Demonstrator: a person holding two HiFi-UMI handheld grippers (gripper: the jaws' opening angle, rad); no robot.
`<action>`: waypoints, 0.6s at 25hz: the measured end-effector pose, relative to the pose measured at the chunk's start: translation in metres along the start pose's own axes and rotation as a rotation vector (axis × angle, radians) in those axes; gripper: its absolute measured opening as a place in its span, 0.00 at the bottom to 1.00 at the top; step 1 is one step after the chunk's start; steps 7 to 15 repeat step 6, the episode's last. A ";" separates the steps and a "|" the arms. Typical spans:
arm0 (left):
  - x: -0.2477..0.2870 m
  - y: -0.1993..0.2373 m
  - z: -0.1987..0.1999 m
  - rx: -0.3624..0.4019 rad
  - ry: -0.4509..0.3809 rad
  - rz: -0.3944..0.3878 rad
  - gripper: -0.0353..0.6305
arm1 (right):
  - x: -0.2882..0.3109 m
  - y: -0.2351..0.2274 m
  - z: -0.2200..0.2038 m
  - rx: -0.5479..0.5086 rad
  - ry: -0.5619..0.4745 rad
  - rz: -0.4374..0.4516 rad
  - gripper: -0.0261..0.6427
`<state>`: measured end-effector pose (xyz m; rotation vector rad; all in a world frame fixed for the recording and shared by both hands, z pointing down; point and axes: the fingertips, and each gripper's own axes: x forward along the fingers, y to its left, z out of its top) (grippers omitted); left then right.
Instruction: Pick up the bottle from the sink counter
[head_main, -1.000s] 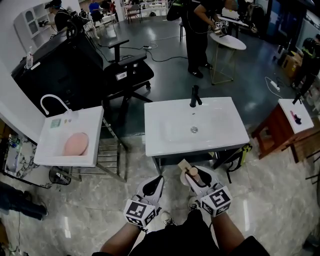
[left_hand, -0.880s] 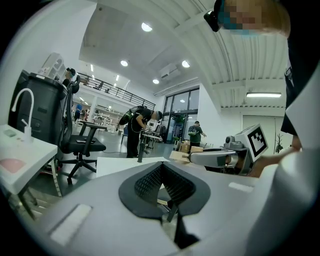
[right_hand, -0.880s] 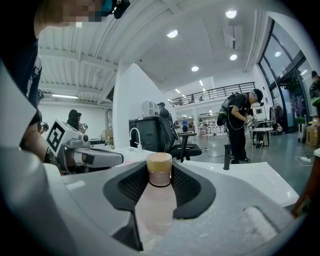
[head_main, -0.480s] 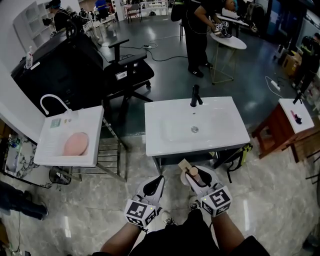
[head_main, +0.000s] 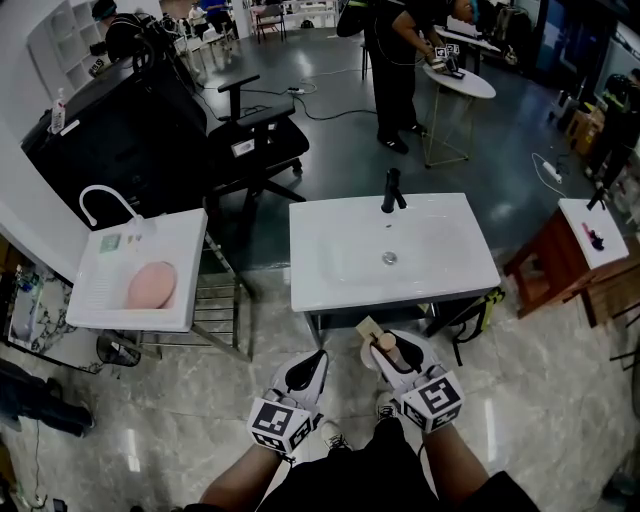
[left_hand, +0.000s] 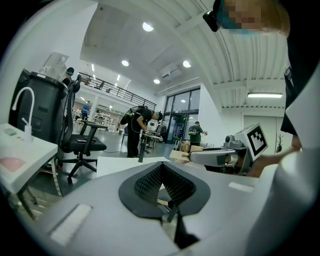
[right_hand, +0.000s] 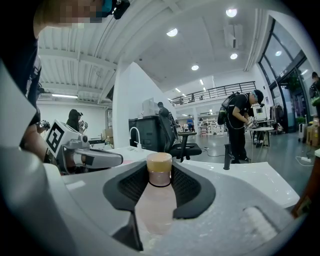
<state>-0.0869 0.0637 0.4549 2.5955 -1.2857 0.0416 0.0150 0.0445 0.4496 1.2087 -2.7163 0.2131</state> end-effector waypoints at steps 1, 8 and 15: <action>0.000 0.000 0.000 0.000 0.000 -0.001 0.06 | 0.000 0.000 0.001 0.000 -0.001 -0.001 0.25; 0.000 -0.001 0.001 -0.001 -0.001 -0.001 0.06 | 0.000 -0.001 0.003 -0.001 -0.003 -0.001 0.25; 0.000 -0.001 0.001 -0.001 -0.001 -0.001 0.06 | 0.000 -0.001 0.003 -0.001 -0.003 -0.001 0.25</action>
